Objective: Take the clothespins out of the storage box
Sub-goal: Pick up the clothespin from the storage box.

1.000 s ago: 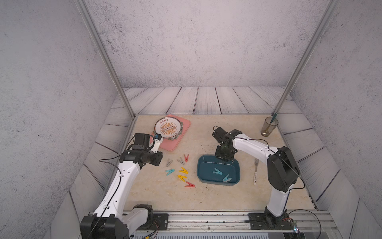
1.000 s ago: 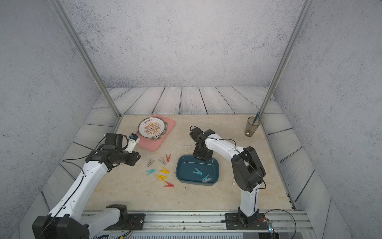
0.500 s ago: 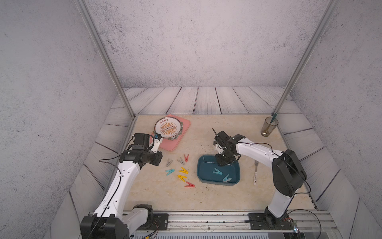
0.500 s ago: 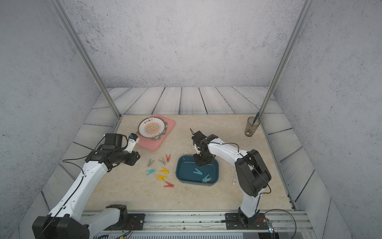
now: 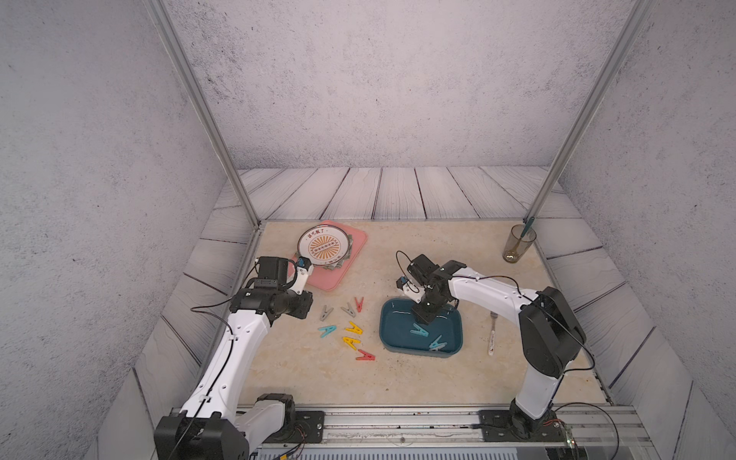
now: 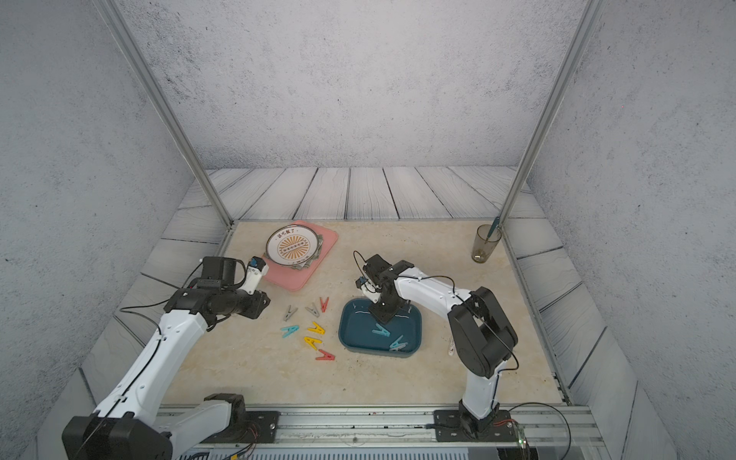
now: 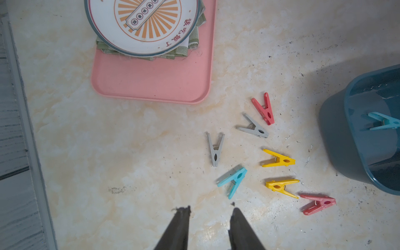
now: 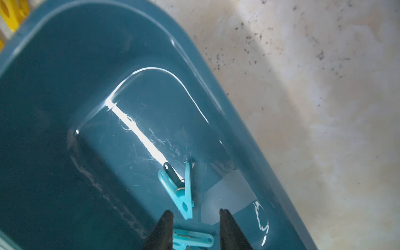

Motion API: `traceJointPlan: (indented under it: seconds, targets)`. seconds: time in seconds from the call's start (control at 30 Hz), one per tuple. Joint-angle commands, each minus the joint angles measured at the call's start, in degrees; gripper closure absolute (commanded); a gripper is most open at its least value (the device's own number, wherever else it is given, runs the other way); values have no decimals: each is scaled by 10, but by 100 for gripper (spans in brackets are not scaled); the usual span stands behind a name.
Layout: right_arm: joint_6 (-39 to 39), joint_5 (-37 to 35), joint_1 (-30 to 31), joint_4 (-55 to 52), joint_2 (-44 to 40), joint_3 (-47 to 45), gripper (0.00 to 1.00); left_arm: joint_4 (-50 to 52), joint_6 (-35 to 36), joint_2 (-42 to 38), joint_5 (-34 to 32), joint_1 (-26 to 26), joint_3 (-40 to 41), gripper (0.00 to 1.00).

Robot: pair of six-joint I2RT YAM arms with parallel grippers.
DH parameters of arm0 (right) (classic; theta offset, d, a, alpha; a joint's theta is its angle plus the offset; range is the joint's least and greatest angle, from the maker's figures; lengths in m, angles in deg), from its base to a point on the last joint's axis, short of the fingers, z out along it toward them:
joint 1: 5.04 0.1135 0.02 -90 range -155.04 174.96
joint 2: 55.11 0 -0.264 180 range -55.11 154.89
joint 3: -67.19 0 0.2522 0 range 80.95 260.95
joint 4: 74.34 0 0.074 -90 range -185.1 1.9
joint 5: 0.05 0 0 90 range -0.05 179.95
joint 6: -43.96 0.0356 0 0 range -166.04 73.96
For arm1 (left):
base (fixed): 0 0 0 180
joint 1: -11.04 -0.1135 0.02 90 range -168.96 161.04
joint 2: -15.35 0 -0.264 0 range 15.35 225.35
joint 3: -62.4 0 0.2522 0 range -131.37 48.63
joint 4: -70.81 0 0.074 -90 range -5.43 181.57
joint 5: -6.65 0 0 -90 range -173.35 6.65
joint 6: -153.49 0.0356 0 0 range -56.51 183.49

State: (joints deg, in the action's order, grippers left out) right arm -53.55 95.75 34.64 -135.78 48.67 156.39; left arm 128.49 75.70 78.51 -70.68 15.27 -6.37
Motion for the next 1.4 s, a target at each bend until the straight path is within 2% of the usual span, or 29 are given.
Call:
traceJointPlan:
  seconds: [0.0, 0.33, 0.8, 1.07, 1.37]
  targets:
    - [-16, -9, 11, 0, 32, 2, 61, -1, 1, 1, -3, -6, 1, 63]
    - [-1, -50, 15, 15, 74, 12, 68, -1, 2, 2, -5, -6, 4, 63]
    - [11, -36, 25, 27, 113, 23, 78, -2, 3, 5, -5, -7, 0, 63]
    - [21, -39, 26, 30, 89, 18, 91, 0, 5, 2, -9, -9, 1, 63]
    - [24, -31, 26, 18, 12, 25, 100, 0, 5, 0, -11, -9, 2, 63]
